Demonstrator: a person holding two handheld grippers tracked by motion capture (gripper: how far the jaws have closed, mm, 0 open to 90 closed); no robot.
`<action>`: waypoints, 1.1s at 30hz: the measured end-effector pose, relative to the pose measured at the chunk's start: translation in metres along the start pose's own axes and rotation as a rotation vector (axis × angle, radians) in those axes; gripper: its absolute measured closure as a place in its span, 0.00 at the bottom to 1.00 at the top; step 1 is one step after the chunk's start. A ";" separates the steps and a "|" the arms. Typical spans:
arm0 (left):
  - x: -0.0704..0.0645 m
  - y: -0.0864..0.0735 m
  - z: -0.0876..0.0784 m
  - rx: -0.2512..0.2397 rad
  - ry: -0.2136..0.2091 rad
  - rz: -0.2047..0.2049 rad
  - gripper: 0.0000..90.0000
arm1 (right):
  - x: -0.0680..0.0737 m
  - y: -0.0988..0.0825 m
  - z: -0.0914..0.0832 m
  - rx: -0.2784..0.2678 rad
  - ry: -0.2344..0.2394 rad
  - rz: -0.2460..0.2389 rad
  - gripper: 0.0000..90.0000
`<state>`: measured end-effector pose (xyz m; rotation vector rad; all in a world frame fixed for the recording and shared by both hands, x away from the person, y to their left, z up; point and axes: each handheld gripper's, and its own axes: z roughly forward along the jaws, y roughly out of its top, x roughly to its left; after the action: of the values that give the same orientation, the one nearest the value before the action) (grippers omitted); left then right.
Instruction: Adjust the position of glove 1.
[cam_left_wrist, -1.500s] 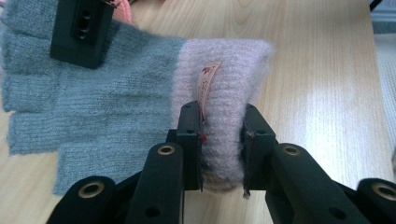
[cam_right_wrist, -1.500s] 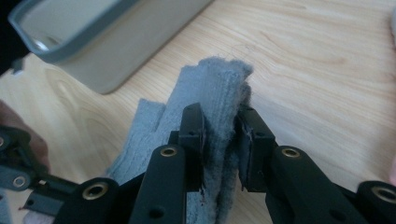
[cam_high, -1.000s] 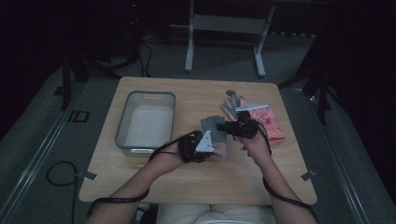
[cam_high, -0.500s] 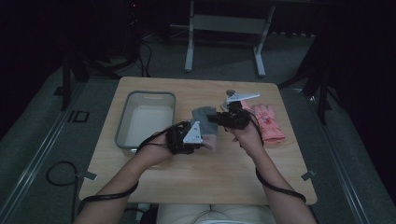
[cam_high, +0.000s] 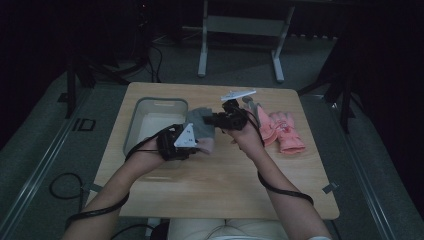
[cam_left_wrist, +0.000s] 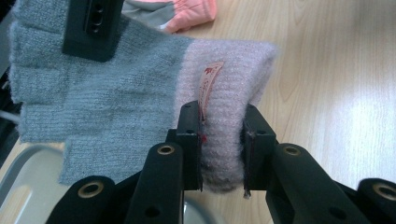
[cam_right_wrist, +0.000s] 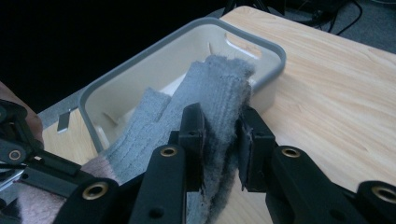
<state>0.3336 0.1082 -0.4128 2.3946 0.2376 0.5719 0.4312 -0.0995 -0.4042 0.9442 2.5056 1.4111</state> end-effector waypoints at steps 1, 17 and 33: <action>0.001 -0.003 -0.003 -0.001 0.006 -0.001 0.81 | 0.002 0.003 0.003 0.001 0.002 -0.003 0.82; 0.027 -0.051 -0.035 0.061 -0.014 -0.047 0.81 | 0.034 0.030 0.062 0.014 0.044 -0.019 0.83; 0.047 -0.088 -0.033 0.158 -0.017 -0.030 0.81 | 0.038 0.033 0.121 0.050 0.058 0.019 0.82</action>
<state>0.3581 0.2088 -0.4301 2.5424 0.3211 0.5370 0.4628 0.0227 -0.4378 0.9516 2.5918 1.4068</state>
